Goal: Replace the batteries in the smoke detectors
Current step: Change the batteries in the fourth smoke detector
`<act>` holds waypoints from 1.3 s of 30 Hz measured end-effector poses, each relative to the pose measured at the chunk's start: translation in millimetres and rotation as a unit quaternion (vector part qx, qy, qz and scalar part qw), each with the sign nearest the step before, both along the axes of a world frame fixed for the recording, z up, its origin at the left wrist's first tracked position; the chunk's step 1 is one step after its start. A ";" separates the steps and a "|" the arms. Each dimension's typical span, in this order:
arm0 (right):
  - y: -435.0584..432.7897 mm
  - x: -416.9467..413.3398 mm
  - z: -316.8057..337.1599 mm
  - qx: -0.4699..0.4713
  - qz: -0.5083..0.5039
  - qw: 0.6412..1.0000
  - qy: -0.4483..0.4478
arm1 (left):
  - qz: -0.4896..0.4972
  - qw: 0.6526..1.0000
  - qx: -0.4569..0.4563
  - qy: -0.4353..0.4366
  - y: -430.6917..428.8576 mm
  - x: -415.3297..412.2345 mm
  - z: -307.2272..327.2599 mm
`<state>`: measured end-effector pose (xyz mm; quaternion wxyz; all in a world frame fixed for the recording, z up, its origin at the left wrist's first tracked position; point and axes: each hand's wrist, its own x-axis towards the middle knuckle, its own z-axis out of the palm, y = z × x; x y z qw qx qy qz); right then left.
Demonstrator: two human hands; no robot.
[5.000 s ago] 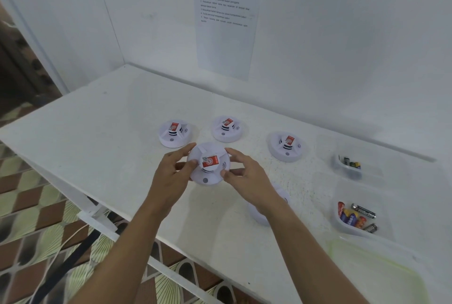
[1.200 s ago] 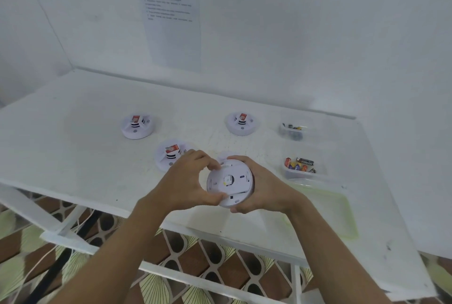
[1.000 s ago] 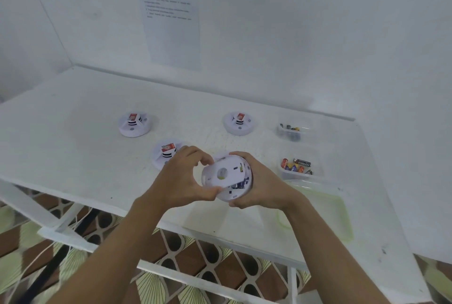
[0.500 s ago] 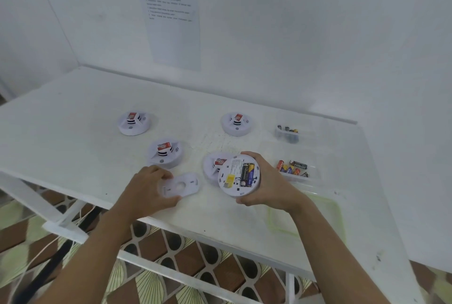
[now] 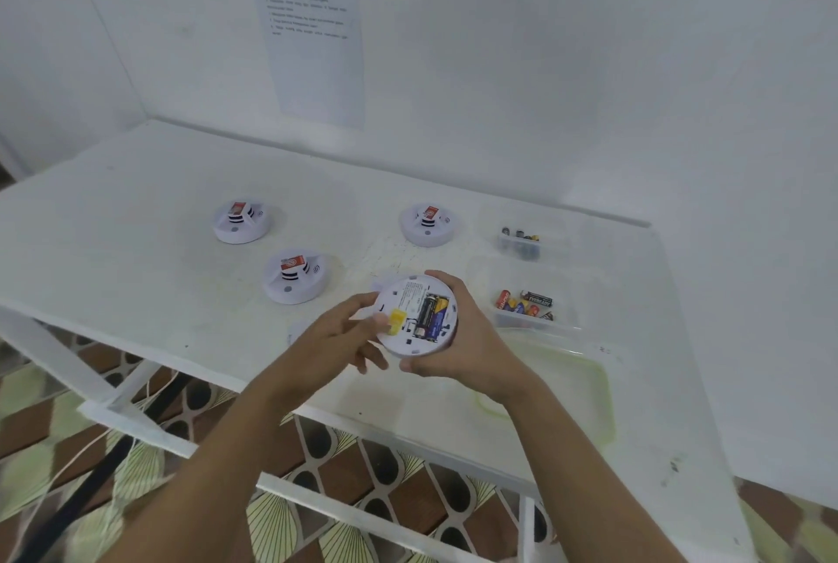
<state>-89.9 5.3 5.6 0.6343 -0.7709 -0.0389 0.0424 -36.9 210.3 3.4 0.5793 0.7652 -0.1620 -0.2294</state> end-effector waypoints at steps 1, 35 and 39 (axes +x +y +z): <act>0.0 -2.0 -0.7 0.012 -0.003 1.000 0.004 | -0.010 1.000 -0.004 0.008 -2.2 -0.7 2.6; -47.1 -44.5 -8.0 0.101 -0.239 0.965 -0.036 | 0.058 0.967 -0.014 -0.249 -102.4 -41.5 -5.3; -55.5 -45.9 -12.6 0.032 -0.274 0.959 -0.061 | 0.014 0.968 0.021 -0.249 -107.9 -34.1 -5.1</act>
